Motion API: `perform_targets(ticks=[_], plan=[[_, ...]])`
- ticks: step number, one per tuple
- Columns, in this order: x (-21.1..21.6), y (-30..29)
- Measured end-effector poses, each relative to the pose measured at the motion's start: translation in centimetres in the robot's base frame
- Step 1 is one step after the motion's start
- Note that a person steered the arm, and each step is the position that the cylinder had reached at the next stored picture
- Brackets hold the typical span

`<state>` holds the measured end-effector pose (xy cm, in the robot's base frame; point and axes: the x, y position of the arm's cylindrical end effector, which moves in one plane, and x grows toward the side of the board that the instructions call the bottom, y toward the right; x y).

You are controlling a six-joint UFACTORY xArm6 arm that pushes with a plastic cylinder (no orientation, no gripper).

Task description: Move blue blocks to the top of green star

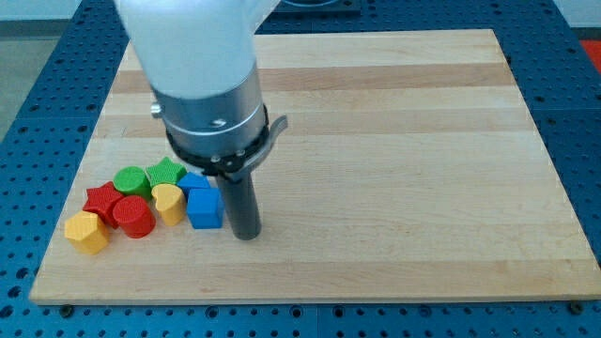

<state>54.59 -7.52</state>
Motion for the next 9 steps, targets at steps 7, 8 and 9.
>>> perform_targets(ticks=[7,8,9], plan=[[-3.9,-3.1],[-5.9,-3.1],[-7.5,-3.1]])
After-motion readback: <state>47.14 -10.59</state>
